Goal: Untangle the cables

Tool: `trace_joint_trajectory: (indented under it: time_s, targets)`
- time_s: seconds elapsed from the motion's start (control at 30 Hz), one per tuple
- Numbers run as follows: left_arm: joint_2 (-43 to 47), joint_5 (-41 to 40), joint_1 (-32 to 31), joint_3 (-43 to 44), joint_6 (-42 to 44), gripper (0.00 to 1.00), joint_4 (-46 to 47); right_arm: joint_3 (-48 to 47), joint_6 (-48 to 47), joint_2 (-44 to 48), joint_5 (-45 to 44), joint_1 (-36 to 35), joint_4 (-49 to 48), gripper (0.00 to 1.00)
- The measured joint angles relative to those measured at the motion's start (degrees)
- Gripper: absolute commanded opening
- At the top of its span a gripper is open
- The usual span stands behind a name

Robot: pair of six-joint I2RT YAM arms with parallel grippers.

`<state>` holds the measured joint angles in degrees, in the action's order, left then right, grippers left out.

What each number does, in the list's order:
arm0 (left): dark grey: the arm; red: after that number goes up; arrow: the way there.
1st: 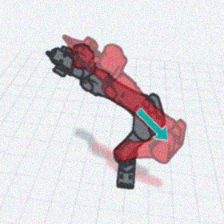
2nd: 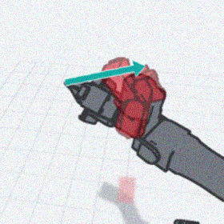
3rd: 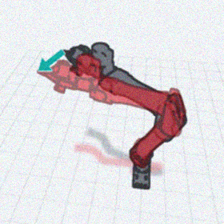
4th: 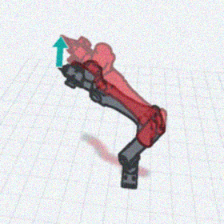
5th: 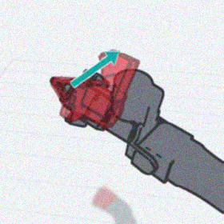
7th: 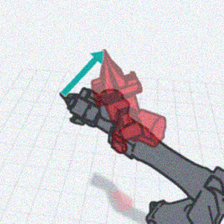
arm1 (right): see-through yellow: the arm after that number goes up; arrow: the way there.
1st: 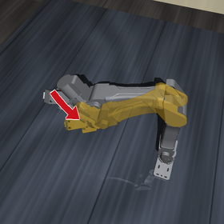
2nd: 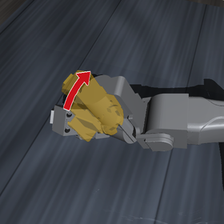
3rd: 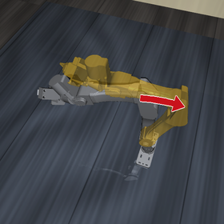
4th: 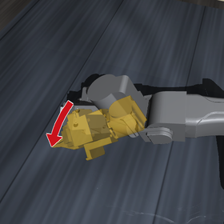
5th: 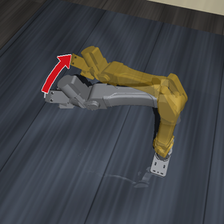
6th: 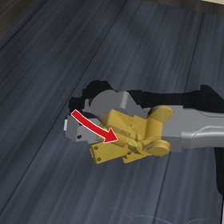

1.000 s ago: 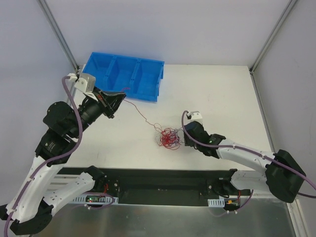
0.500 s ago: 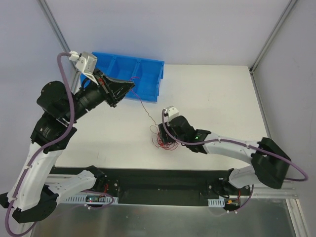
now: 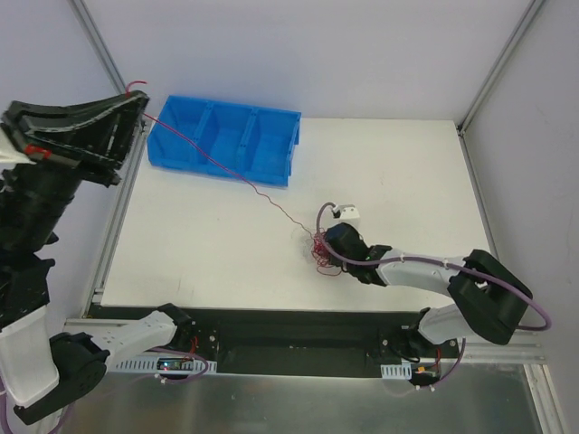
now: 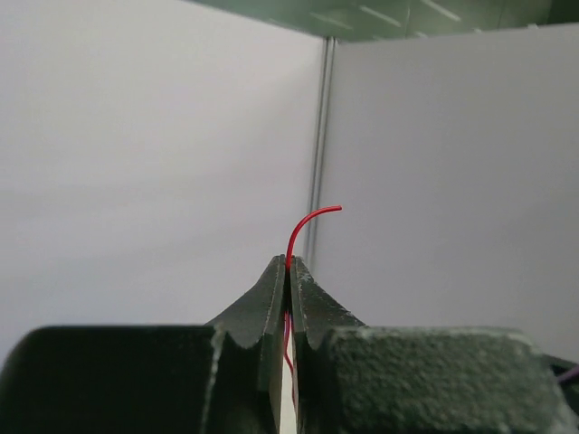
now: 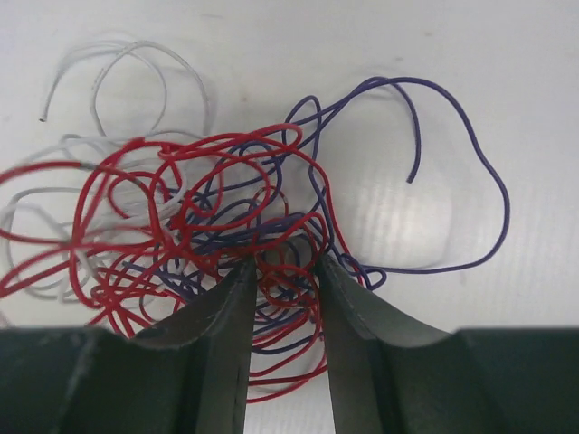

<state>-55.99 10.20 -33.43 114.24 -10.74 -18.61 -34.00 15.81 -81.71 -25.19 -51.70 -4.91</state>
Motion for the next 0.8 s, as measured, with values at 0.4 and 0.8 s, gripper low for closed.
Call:
trace_joint_trajectory:
  time_s: [0.4, 0.8]
  targets:
    - [-7.96, -9.79, 0.0, 13.7, 9.84, 0.0, 0.2, 4.35, 7.13, 8.09, -9.14, 8.41, 11.13, 0.36]
    - [-13.33, -15.28, 0.0, 19.3, 16.0, 0.0, 1.9, 4.61, 12.98, 8.7, -10.38, 17.16, 15.69, 0.4]
